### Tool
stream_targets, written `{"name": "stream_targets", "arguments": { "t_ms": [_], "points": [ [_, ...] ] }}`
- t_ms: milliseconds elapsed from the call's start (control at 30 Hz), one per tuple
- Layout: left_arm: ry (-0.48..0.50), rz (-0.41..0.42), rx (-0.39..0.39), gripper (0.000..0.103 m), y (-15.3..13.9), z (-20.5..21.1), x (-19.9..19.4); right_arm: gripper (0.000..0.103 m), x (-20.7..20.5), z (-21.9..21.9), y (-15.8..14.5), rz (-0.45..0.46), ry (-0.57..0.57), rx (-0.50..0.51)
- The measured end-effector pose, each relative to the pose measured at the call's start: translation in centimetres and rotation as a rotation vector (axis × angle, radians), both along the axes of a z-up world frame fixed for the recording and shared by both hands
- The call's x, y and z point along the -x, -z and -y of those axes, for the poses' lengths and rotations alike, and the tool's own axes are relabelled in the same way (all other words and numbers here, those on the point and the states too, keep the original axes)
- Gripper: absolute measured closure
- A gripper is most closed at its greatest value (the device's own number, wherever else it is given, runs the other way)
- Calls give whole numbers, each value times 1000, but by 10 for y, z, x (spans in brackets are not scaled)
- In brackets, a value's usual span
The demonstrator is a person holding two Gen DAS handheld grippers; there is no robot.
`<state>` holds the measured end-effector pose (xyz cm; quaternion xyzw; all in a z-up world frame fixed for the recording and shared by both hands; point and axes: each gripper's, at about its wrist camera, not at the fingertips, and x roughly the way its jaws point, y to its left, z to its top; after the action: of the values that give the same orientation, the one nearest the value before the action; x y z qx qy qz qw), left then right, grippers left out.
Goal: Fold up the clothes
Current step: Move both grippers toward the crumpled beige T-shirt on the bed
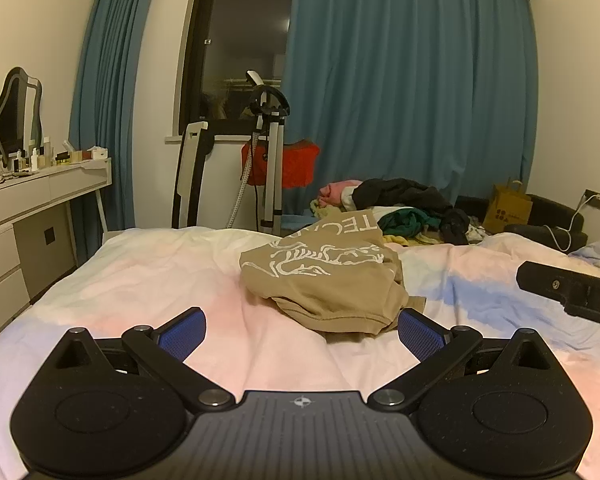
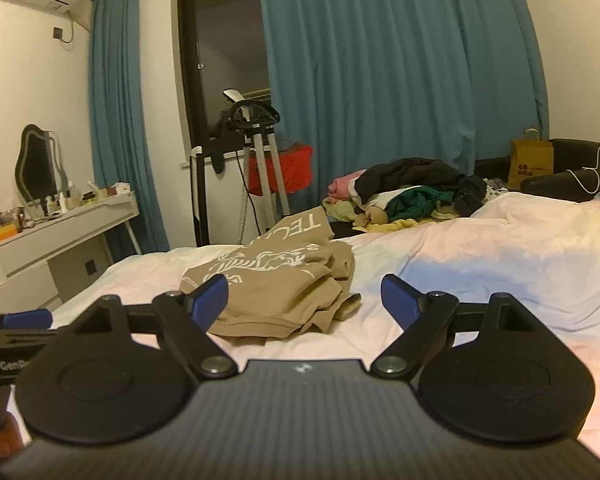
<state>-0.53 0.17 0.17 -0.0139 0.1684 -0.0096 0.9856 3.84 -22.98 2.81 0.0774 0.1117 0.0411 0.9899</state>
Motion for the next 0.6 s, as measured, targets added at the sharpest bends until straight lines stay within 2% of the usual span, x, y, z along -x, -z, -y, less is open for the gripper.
{"name": "stream_targets", "arguments": {
  "t_ms": [333, 600],
  "points": [
    [-17, 48, -25, 0, -5, 7, 4, 18, 7, 12, 2, 59, 40, -48],
    [-11, 70, -16, 0, -28, 13, -11, 18, 2, 24, 12, 68, 74, -91]
  ]
}}
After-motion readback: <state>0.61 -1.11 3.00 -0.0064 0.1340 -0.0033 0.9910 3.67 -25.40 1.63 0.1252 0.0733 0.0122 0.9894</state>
